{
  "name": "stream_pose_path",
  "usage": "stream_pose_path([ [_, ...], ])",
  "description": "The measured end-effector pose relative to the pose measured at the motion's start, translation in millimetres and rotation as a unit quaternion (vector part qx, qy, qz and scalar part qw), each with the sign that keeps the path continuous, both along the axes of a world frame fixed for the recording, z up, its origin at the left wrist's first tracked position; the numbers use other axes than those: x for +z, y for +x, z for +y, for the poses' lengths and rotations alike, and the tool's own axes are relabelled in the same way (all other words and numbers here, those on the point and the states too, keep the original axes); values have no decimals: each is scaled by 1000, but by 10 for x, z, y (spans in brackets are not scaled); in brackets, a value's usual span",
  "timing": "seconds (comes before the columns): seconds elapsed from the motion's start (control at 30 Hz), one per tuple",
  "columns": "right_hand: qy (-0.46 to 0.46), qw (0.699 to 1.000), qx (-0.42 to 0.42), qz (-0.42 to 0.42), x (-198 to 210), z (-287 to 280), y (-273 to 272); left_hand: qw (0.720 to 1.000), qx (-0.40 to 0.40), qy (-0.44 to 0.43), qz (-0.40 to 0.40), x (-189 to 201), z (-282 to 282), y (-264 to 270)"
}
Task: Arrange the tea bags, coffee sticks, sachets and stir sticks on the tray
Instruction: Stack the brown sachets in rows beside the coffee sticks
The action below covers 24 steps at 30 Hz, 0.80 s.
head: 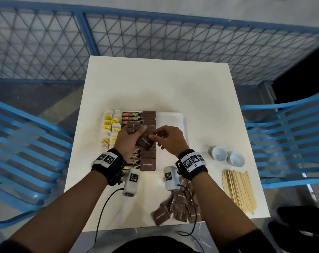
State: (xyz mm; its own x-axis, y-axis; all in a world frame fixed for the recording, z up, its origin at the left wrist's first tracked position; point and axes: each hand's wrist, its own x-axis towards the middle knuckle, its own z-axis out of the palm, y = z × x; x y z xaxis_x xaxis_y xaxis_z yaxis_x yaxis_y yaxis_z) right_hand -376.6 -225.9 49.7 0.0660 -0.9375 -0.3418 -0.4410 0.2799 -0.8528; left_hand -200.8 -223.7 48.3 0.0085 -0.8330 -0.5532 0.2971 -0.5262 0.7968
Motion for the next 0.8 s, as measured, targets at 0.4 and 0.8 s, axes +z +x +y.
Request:
stream_pose_path([
  [0.4, 7, 999, 41, -12, 27, -372, -305, 998, -5, -15, -53, -6, -261, -258],
  [0.8, 0, 995, -30, -92, -34, -602, -291, 997, -61, -11, -52, -16, -442, -160],
])
